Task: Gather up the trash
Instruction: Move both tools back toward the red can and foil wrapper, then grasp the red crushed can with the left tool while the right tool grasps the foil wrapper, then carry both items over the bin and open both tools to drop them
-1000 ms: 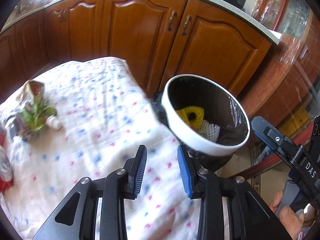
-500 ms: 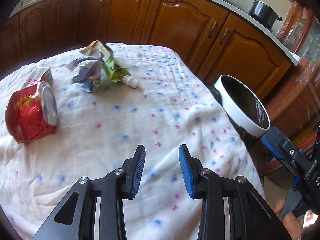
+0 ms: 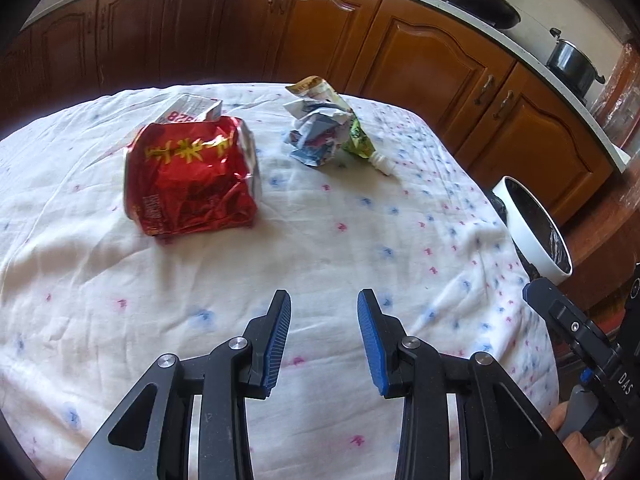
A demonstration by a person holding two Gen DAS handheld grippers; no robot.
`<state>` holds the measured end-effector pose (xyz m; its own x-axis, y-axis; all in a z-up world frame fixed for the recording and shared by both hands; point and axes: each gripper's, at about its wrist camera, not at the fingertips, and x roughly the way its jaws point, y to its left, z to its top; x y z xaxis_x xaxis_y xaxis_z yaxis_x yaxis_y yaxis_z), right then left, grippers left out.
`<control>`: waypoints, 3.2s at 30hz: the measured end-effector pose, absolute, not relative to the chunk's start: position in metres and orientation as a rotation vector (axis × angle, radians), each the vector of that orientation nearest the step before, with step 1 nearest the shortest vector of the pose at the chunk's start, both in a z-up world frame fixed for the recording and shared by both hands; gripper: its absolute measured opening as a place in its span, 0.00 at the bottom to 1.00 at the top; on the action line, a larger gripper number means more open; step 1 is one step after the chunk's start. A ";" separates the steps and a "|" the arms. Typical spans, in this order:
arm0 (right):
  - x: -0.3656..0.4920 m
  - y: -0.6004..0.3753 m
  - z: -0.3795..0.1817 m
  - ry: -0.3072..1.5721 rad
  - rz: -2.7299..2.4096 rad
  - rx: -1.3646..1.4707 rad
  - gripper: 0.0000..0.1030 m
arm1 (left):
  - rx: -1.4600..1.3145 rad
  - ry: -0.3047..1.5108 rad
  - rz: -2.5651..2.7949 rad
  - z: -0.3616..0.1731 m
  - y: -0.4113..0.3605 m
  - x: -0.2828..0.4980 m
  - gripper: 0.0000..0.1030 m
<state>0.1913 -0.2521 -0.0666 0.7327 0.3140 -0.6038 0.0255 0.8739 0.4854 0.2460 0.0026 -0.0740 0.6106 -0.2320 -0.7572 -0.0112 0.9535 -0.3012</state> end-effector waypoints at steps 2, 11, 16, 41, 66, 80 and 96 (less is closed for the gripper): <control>0.195 -0.246 -0.067 0.744 0.177 0.482 0.81 | -0.297 0.905 -0.111 -0.074 0.011 0.243 0.33; 0.221 -0.226 -0.061 0.746 0.219 0.447 0.81 | -0.346 0.879 -0.020 -0.070 0.052 0.236 0.33; 0.239 -0.210 -0.058 0.751 0.247 0.409 0.81 | -0.383 0.865 0.028 -0.069 0.073 0.236 0.33; 0.356 -0.149 -0.071 0.775 0.312 0.301 0.59 | -0.380 0.848 0.059 -0.078 0.099 0.298 0.31; 0.249 -0.230 -0.040 0.703 0.227 0.400 0.22 | -0.277 0.789 -0.147 -0.043 0.028 0.257 0.08; 0.184 -0.314 -0.038 0.664 0.057 0.476 0.22 | -0.200 0.814 -0.298 -0.034 -0.055 0.269 0.08; 0.154 -0.375 -0.032 0.597 -0.073 0.526 0.22 | -0.126 0.804 -0.390 -0.024 -0.124 0.298 0.08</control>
<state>0.1538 -0.3752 -0.0323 0.8288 0.0836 -0.5532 0.2138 0.8664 0.4512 0.2984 -0.1240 -0.0238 0.6274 -0.3864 -0.6761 0.2919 0.9216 -0.2558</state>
